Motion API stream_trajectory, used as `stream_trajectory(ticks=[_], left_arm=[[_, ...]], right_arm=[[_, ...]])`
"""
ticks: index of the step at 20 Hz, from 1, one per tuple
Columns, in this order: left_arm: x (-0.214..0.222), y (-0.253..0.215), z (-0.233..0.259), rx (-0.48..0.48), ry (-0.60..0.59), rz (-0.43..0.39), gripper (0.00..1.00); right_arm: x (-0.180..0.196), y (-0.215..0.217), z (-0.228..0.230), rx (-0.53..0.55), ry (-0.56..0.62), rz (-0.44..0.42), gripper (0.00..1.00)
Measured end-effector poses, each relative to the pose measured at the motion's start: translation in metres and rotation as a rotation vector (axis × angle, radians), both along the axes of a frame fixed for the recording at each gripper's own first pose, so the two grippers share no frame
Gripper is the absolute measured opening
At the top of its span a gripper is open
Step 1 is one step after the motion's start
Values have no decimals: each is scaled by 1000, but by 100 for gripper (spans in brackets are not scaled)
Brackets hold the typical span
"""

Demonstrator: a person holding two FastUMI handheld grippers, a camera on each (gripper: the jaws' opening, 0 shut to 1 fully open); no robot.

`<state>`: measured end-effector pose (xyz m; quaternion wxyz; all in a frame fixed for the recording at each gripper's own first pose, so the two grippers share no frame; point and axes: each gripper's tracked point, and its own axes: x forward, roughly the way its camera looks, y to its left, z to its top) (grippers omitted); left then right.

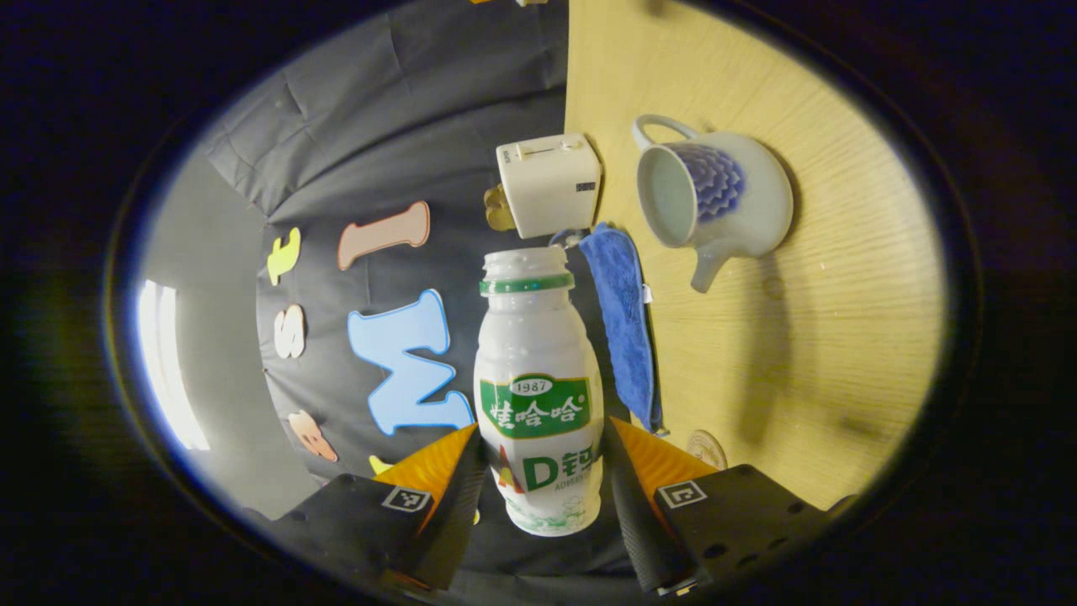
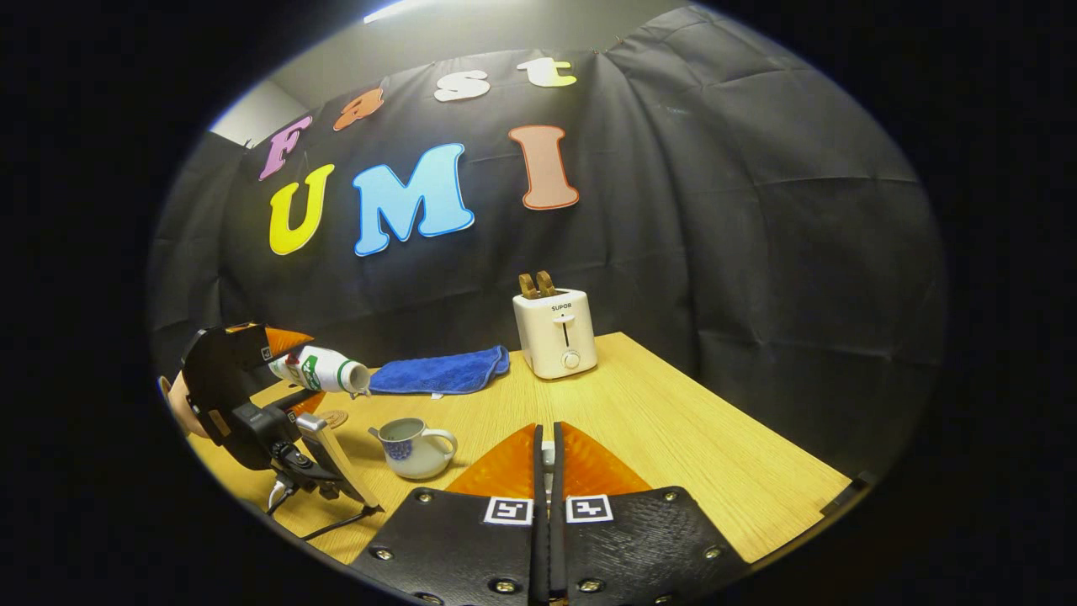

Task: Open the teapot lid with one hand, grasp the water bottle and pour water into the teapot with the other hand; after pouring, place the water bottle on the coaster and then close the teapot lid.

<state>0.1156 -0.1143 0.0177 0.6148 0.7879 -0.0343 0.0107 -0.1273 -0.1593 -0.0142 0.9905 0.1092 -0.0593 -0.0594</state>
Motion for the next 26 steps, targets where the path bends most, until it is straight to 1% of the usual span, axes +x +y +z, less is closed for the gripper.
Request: stream_trajectory(ticks=[3, 4, 5, 6, 7, 8, 9, 14, 15, 18, 19, 21, 22, 23, 24, 25, 26], left_arm=[[0, -1, 1, 10, -1, -4, 83], [0, -3, 0, 15, -2, -4, 87], [0, -2, 2, 18, -2, -4, 83], [0, -2, 1, 21, -1, -5, 82], [0, -2, 2, 23, -1, -5, 82], [0, -3, 2, 26, -1, -4, 87], [0, -2, 3, 29, -2, -5, 82], [1, -3, 6, 52, -8, -7, 83], [1, -3, 7, 56, -9, -7, 87], [1, -4, 9, 67, -11, -8, 87], [2, -3, 10, 69, -12, -8, 83], [6, -4, 14, 76, -13, -8, 83], [7, -5, 15, 81, -16, -9, 87], [6, -6, 16, 86, -18, -9, 87], [6, -7, 16, 91, -19, -10, 83], [6, -7, 17, 97, -19, -12, 83], [6, -7, 17, 103, -20, -12, 80]], right_arm=[[1, 0, -1, 5, 3, 3, 0], [1, 0, -2, 6, 4, 4, 0], [0, 0, -2, 7, 3, 3, 0], [0, -1, -3, 7, 3, 2, 0], [0, -1, -3, 7, 3, 2, 0], [-1, -2, -3, 7, 4, 1, 0], [0, -2, -4, 7, 5, 2, 0], [1, -3, -5, 11, 6, 5, 0], [1, -3, -5, 11, 6, 5, 0], [1, -3, -6, 11, 7, 7, 0], [2, -3, -6, 11, 7, 8, 0], [2, -3, -6, 12, 8, 8, 0], [2, -3, -7, 13, 9, 8, 0], [2, -3, -7, 14, 10, 9, 0], [3, -3, -8, 14, 11, 10, 0], [3, -3, -8, 15, 12, 11, 0], [3, -3, -9, 14, 13, 12, 0]])
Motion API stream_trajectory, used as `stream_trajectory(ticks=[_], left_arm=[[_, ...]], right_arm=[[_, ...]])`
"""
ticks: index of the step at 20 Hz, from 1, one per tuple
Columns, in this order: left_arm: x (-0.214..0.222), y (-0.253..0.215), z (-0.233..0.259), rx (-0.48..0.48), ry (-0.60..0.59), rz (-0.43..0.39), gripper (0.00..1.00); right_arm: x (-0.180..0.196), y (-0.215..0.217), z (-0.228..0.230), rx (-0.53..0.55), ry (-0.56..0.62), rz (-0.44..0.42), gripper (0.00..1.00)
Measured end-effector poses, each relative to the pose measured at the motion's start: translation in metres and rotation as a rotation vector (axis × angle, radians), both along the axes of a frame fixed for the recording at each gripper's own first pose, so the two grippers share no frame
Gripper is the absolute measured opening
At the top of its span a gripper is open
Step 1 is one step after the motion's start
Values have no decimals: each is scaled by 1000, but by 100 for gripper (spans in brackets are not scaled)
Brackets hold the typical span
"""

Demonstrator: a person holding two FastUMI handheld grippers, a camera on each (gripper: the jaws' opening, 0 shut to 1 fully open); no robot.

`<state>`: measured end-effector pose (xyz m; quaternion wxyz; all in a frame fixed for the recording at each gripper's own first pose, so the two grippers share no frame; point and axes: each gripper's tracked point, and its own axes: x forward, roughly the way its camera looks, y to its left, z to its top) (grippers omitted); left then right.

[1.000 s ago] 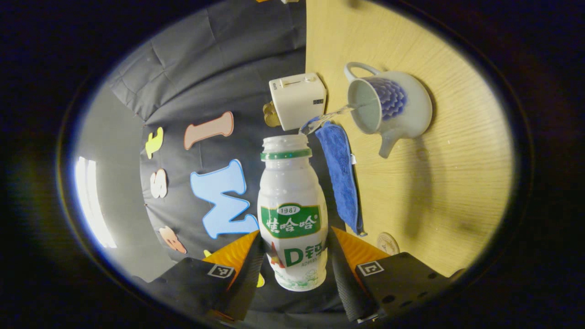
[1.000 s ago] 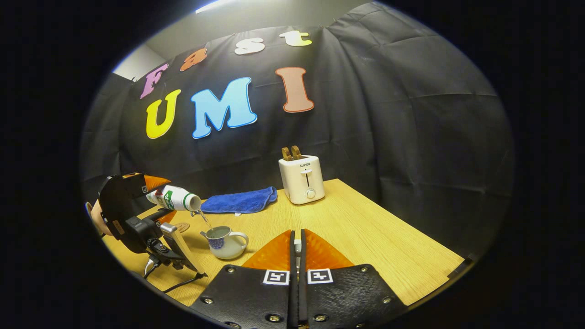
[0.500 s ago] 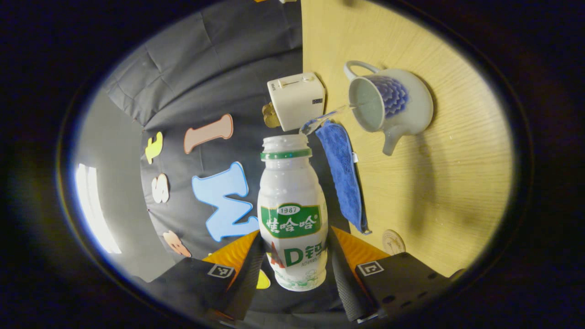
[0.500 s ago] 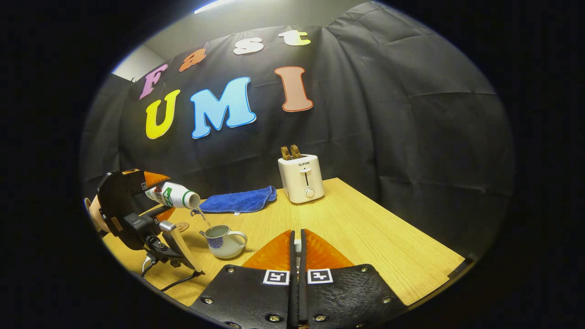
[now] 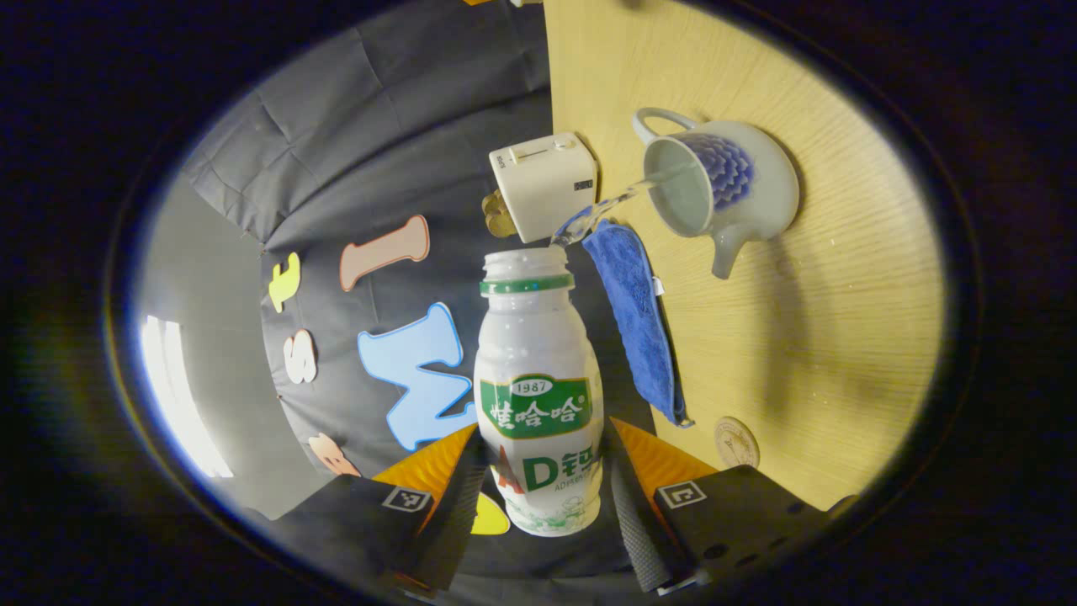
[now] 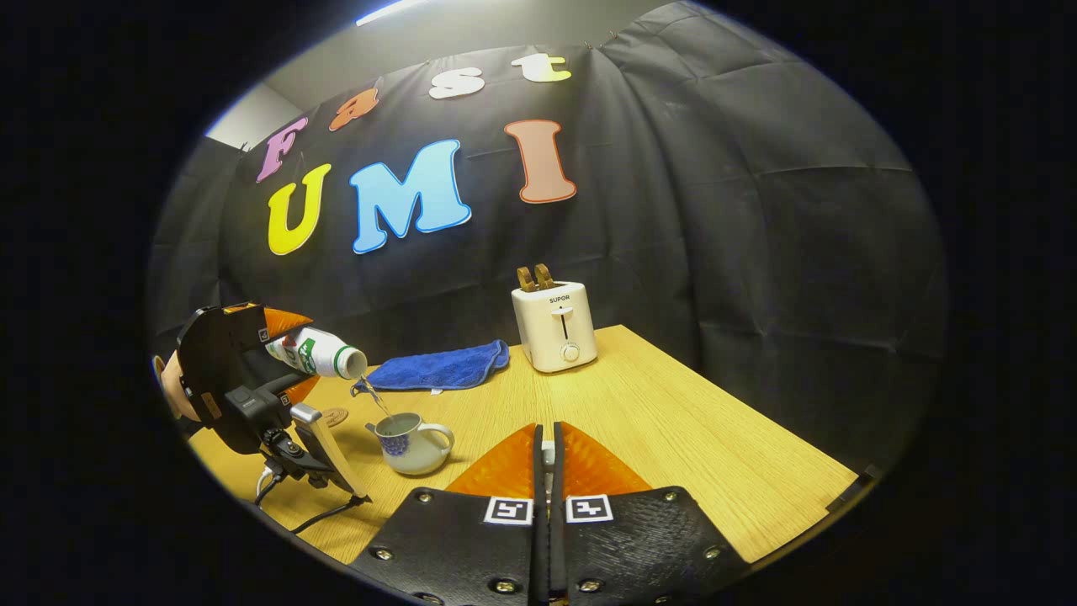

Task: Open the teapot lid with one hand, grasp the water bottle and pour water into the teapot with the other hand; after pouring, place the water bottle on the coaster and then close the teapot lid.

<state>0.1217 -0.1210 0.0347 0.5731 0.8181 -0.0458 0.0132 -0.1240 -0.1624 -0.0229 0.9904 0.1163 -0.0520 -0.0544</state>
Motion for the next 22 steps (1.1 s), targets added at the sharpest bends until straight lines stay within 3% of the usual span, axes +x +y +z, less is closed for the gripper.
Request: stream_trajectory(ticks=[1, 2, 8, 10, 16, 17, 18, 20, 22], left_arm=[[0, -1, 2, 7, -2, 0, 78], [1, -1, 2, 12, -2, 0, 87], [0, -6, 6, 44, -11, -5, 87], [1, -5, 7, 56, -13, -6, 83], [0, -5, 12, 91, -17, -4, 87], [-1, -5, 13, 96, -17, -4, 78], [0, -6, 13, 101, -17, -5, 87], [0, -7, 12, 112, -19, -9, 83], [0, -8, 13, 124, -20, -12, 86]], right_arm=[[0, 0, 1, -1, 0, 0, 0], [0, 0, 0, -1, 0, 0, 0], [0, -2, -2, 5, 3, 4, 0], [-1, -2, -3, 8, 2, 4, 0], [0, -3, -6, 9, 6, 6, 0], [0, -3, -6, 8, 7, 7, 0], [-1, -3, -6, 8, 8, 8, 0], [0, -1, -7, 6, 9, 11, 0], [0, -1, -6, 6, 9, 13, 0]])
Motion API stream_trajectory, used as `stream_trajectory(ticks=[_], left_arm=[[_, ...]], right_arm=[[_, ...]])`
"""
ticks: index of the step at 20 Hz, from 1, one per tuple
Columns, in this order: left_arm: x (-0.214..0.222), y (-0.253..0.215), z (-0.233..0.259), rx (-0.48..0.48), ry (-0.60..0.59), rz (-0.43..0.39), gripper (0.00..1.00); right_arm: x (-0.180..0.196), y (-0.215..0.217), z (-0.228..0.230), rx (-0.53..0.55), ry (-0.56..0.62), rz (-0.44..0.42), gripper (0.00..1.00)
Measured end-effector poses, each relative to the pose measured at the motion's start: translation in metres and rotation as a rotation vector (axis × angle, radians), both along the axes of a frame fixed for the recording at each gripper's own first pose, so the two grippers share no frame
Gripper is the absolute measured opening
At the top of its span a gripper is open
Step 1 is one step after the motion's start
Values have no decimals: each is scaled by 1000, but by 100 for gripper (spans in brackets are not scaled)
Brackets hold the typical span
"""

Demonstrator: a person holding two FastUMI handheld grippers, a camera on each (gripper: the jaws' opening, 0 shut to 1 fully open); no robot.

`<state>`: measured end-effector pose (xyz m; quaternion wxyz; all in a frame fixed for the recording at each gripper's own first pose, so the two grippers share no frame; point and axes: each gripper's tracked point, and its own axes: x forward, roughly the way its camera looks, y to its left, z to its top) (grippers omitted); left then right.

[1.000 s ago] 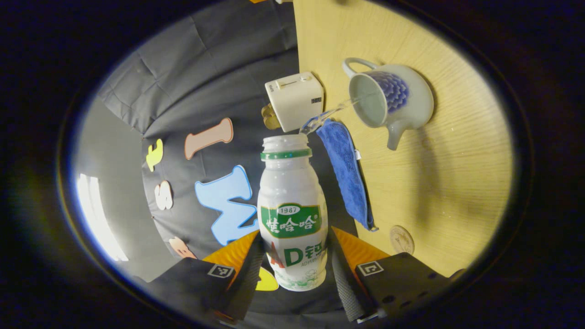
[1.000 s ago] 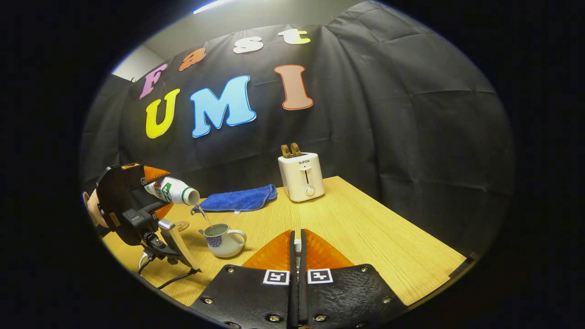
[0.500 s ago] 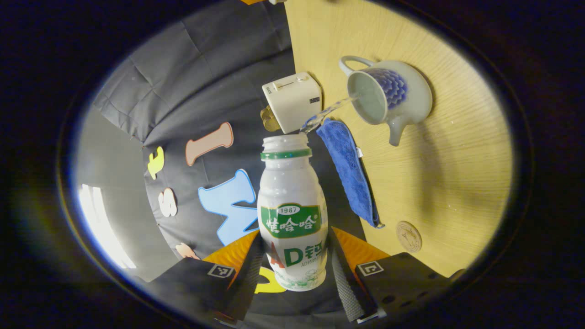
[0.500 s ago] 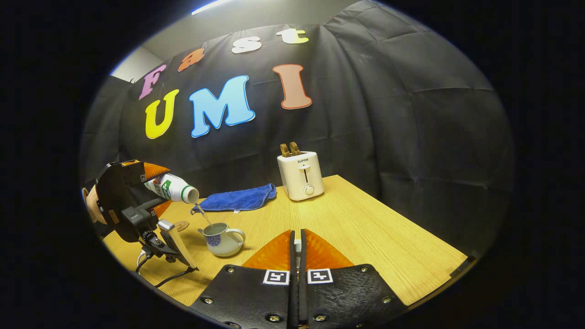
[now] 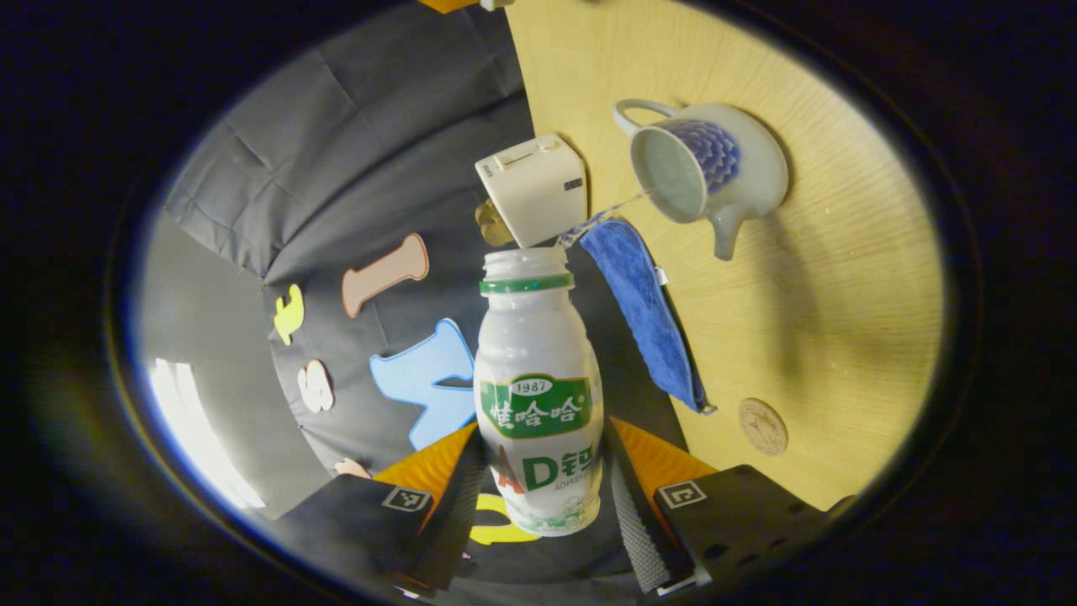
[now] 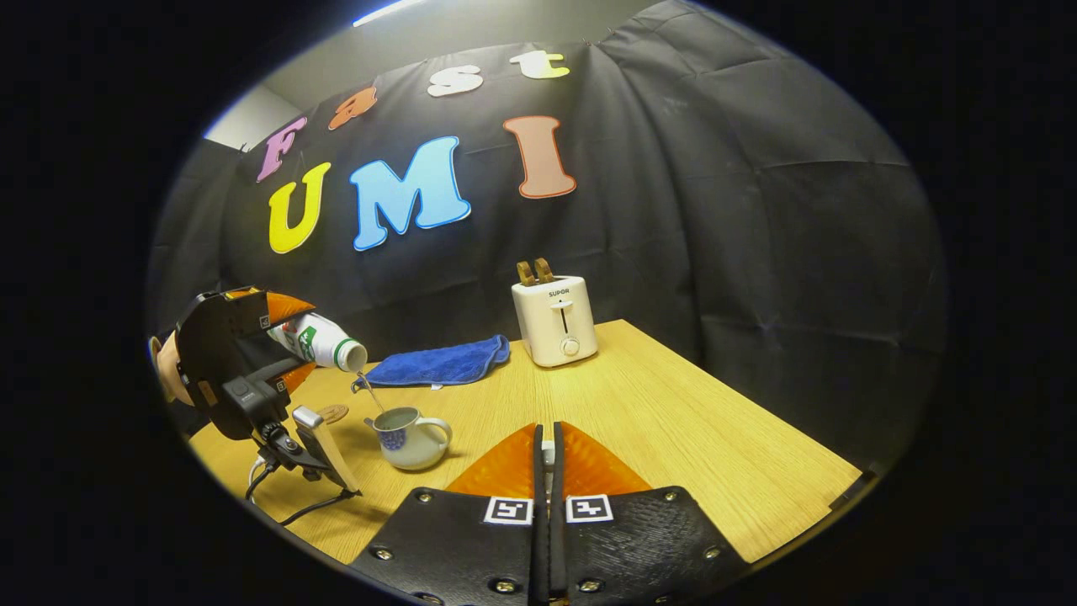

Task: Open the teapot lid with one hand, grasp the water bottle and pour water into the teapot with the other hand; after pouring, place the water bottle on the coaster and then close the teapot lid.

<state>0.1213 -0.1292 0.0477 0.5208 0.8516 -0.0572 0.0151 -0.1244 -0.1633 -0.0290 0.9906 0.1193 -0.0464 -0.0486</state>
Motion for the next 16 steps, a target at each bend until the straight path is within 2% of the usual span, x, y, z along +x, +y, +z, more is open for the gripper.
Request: stream_trajectory(ticks=[16], left_arm=[[2, -9, 3, 86, -22, -22, 87]], right_arm=[[0, -1, -3, -3, 5, 2, 0]])
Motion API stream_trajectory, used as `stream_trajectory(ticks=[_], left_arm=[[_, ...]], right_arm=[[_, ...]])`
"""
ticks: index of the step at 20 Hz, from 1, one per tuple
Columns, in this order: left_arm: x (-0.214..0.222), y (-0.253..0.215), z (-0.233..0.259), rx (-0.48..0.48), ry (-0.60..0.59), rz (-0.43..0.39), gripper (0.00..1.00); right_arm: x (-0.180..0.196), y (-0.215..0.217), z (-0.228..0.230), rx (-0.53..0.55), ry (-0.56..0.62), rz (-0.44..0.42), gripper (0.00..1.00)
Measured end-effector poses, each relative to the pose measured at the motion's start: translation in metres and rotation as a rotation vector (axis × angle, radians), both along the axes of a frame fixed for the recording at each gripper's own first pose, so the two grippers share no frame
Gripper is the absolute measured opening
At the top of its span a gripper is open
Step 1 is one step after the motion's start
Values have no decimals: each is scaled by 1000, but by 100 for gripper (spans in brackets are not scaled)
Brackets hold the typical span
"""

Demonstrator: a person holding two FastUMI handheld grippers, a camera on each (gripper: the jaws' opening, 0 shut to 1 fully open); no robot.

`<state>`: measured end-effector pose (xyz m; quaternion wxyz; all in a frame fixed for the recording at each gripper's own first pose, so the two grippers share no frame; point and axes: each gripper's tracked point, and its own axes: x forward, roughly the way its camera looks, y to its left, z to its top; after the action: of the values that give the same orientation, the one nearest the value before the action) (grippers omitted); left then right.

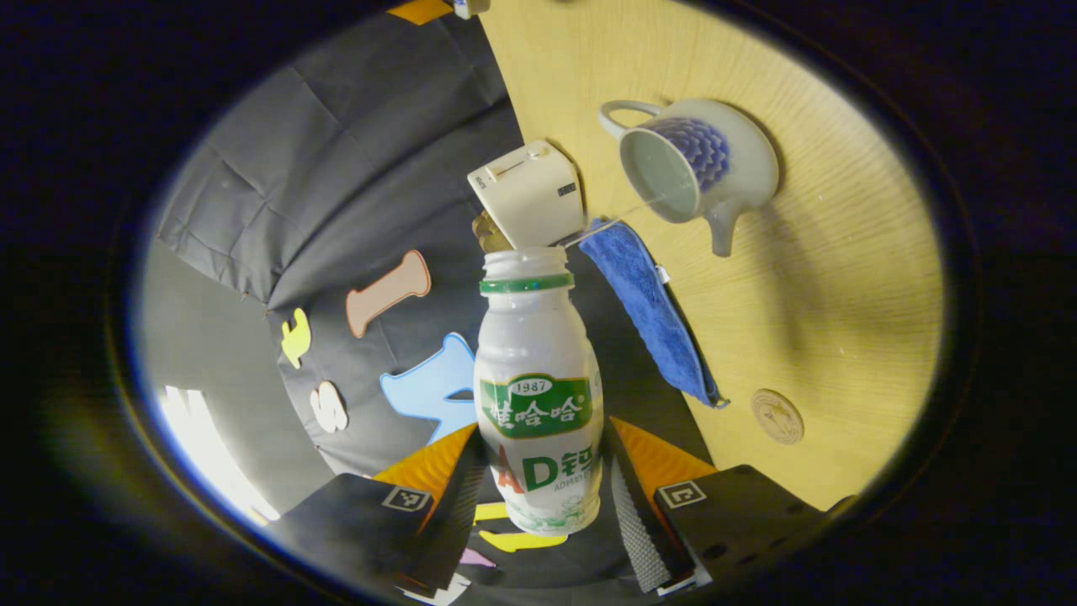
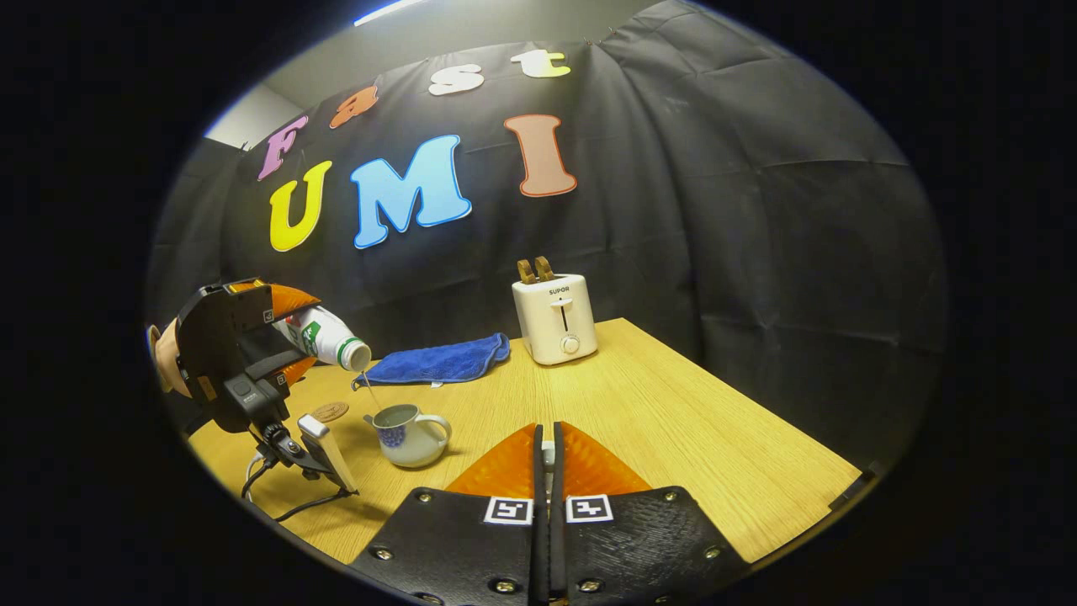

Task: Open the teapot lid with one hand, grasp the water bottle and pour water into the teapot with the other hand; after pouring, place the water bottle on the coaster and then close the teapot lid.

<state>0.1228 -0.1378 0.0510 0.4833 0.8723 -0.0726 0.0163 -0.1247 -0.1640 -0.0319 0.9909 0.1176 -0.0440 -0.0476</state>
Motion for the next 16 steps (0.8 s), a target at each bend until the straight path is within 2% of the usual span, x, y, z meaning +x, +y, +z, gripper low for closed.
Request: stream_trajectory(ticks=[14, 16], left_arm=[[-3, -4, -3, 33, -13, -18, 87], [-3, -2, -6, 5, 2, -14, 78]], right_arm=[[-3, 2, -1, -1, -1, 6, 0], [-3, 2, -1, -1, 0, 4, 0]])
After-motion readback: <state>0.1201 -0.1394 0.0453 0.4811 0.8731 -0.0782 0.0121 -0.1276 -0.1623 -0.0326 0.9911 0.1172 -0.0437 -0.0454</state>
